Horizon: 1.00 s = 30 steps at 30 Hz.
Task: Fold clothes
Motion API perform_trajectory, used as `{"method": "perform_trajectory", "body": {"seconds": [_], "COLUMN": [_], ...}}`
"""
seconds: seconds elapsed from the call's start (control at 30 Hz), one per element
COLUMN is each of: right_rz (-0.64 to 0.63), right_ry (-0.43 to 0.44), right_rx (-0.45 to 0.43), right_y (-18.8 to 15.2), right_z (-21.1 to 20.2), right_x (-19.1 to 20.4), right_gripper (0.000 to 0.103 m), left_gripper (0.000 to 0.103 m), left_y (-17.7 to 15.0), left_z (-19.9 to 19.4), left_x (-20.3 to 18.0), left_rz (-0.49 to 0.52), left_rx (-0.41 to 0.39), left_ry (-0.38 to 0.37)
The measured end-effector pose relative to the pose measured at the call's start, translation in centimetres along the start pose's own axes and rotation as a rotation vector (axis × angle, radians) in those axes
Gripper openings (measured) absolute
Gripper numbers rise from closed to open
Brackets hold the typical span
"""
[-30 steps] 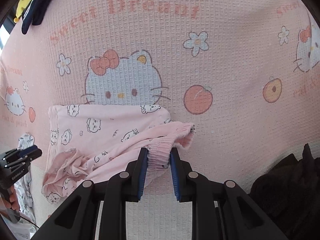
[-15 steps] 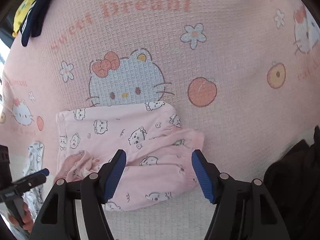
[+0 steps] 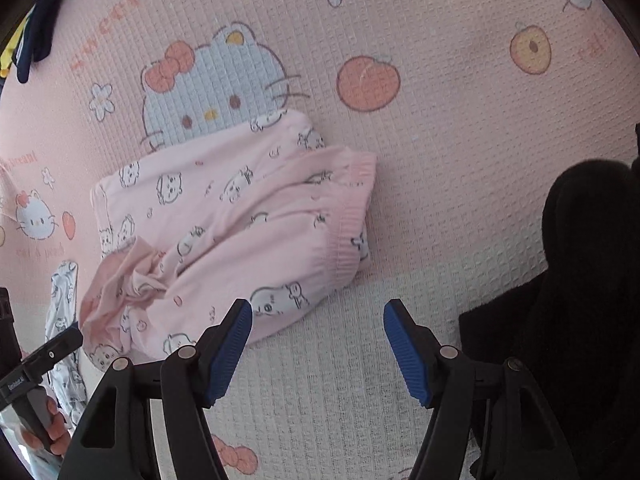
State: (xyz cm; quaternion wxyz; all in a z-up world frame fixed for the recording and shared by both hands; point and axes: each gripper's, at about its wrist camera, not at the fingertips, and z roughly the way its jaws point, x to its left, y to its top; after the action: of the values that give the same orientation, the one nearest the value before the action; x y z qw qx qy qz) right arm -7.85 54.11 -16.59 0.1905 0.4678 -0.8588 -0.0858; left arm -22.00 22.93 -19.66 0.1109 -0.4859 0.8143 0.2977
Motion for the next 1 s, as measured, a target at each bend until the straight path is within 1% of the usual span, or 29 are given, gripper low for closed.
{"method": "perform_trajectory", "body": {"seconds": [0.13, 0.2, 0.27, 0.37, 0.43, 0.5, 0.53, 0.57, 0.6, 0.63, 0.67, 0.7, 0.73, 0.77, 0.8, 0.83, 0.87, 0.93, 1.0], "right_rz": [-0.024, -0.039, -0.049, -0.061, -0.057, -0.035, -0.024, -0.012, -0.001, 0.007, 0.014, 0.019, 0.019, 0.005, -0.013, -0.044, -0.081, -0.131, -0.144], "right_ry": [-0.008, -0.014, -0.013, -0.037, -0.043, -0.021, -0.009, -0.009, -0.012, -0.002, 0.008, 0.018, 0.024, 0.02, 0.012, -0.003, -0.02, -0.049, -0.06], "right_rx": [0.033, 0.034, 0.025, 0.025, 0.018, 0.004, -0.002, 0.0, -0.002, -0.015, -0.03, -0.046, -0.06, -0.066, -0.073, -0.081, -0.079, -0.078, -0.077], "right_y": [-0.6, -0.7, -0.6, 0.1, 0.6, 1.0, 1.1, 1.3, 1.4, 1.5, 1.5, 1.5, 1.5, 1.5, 1.5, 1.5, 1.4, 1.4, 1.3], "right_z": [1.3, 1.7, 2.1, 2.9, 3.3, 3.4, 3.5, 3.7, 3.8, 3.8, 3.7, 3.5, 3.4, 3.3, 3.2, 3.1, 3.0, 2.8, 2.5], "right_x": [0.2, 0.3, 0.5, 0.5, 0.4, 0.2, 0.2, 0.1, 0.0, 0.0, 0.0, 0.0, 0.1, 0.3, 0.5, 0.8, 1.2, 1.8, 2.0], "right_gripper": [0.068, 0.068, 0.068, 0.068, 0.068, 0.068, 0.068, 0.068, 0.068, 0.068, 0.067, 0.063, 0.056, 0.041, 0.031, 0.028, 0.022, 0.021, 0.02], "left_gripper": [0.073, 0.073, 0.073, 0.073, 0.073, 0.072, 0.061, 0.036, 0.028, 0.024, 0.023, 0.02, 0.017, 0.015, 0.014, 0.011, 0.01, 0.01, 0.008], "left_y": [-0.2, -0.3, -0.5, -0.6, -0.6, -0.6, -0.7, -0.7, -0.7, -0.6, -0.6, -0.5, -0.4, -0.2, 0.0, 0.3, 0.6, 1.2, 2.1], "left_z": [1.3, 2.0, 2.5, 3.4, 3.6, 3.3, 2.7, 2.4, 2.4, 2.4, 2.3, 2.3, 2.1, 1.9, 1.6, 1.3, 0.8, -0.2, -1.0], "left_x": [-0.2, -0.2, -0.1, -0.1, 0.0, 0.1, 0.1, -0.1, -0.3, -0.5, -0.3, -0.1, 0.3, 0.7, 1.2, 1.5, 1.9, 2.6, 3.1], "left_rz": [0.017, 0.035, 0.059, 0.09, 0.098, 0.105, 0.12, 0.144, 0.171, 0.197, 0.195, 0.193, 0.174, 0.156, 0.138, 0.123, 0.115, 0.105, 0.105], "left_rx": [0.025, 0.025, 0.02, 0.042, 0.034, -0.007, -0.064, -0.102, -0.108, -0.113, -0.113, -0.112, -0.111, -0.11, -0.113, -0.122, -0.141, -0.17, -0.186], "left_ry": [0.029, 0.064, 0.082, 0.113, 0.109, 0.101, 0.115, 0.146, 0.19, 0.232, 0.224, 0.215, 0.196, 0.177, 0.17, 0.169, 0.173, 0.19, 0.203]}}
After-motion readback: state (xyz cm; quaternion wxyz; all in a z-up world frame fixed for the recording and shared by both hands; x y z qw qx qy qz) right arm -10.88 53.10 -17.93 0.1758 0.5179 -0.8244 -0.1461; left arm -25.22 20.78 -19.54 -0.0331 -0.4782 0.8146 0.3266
